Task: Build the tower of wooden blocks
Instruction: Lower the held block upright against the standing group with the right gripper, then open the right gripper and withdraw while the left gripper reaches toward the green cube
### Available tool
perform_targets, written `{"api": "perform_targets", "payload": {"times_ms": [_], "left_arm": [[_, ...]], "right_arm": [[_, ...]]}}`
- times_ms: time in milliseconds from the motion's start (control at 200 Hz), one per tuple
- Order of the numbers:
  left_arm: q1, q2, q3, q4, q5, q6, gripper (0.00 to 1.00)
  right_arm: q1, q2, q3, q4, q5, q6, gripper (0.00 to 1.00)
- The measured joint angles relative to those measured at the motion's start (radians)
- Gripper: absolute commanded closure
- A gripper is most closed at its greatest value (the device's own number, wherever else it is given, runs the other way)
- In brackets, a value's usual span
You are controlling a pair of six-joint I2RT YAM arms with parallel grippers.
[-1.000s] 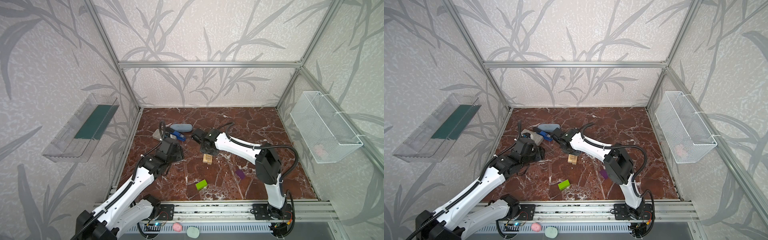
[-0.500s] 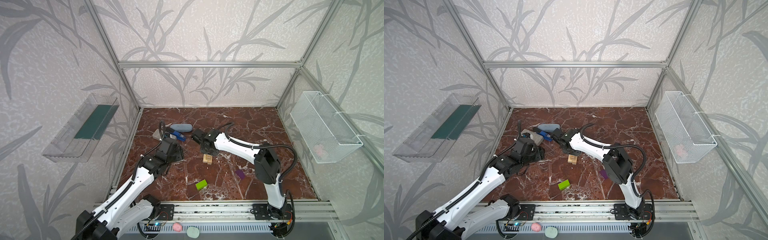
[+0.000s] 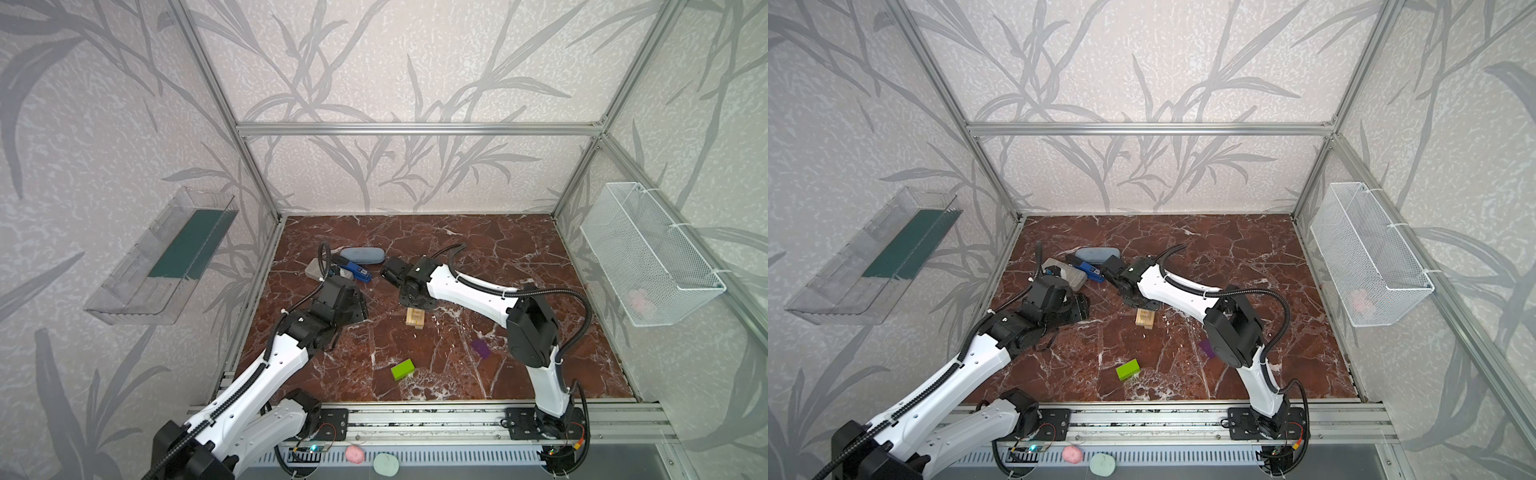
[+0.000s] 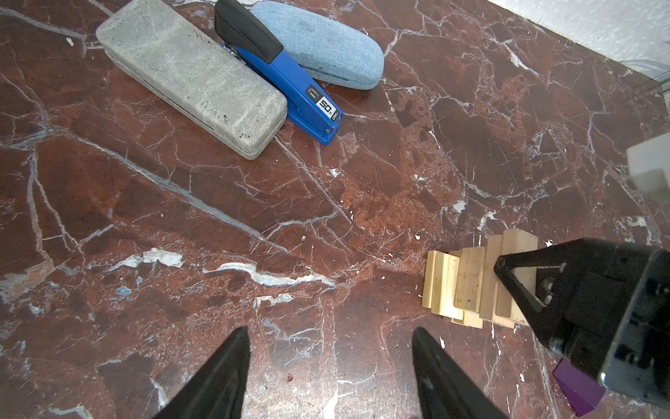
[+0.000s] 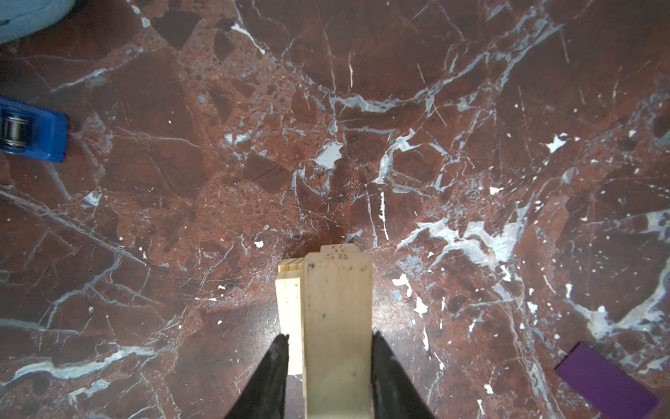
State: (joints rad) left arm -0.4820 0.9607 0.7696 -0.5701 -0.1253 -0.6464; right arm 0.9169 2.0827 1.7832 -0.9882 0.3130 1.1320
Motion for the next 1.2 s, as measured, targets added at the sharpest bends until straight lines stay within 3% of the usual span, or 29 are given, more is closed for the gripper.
{"api": "perform_targets", "payload": {"times_ms": [200, 450, 750, 875, 1200], "left_arm": [[0.0, 0.0, 0.0, -0.001, 0.0, 0.0, 0.3], [0.001, 0.0, 0.0, -0.001, 0.0, 0.0, 0.3], [0.001, 0.0, 0.0, -0.007, 0.001, 0.001, 0.28], [0.001, -0.001, 0.0, -0.021, 0.011, 0.011, 0.25], [-0.002, -0.042, 0.002, -0.096, 0.13, 0.053, 0.22]], "right_arm": [[0.0, 0.0, 0.0, -0.005, 0.0, -0.003, 0.68], [0.0, 0.0, 0.0, -0.005, 0.0, -0.005, 0.68], [0.0, -0.001, 0.0, -0.006, 0.0, -0.024, 0.51], [0.001, -0.026, -0.01, 0.001, 0.0, -0.045, 0.4], [-0.002, -0.381, -0.33, 0.213, -0.037, -0.242, 0.17]]}}
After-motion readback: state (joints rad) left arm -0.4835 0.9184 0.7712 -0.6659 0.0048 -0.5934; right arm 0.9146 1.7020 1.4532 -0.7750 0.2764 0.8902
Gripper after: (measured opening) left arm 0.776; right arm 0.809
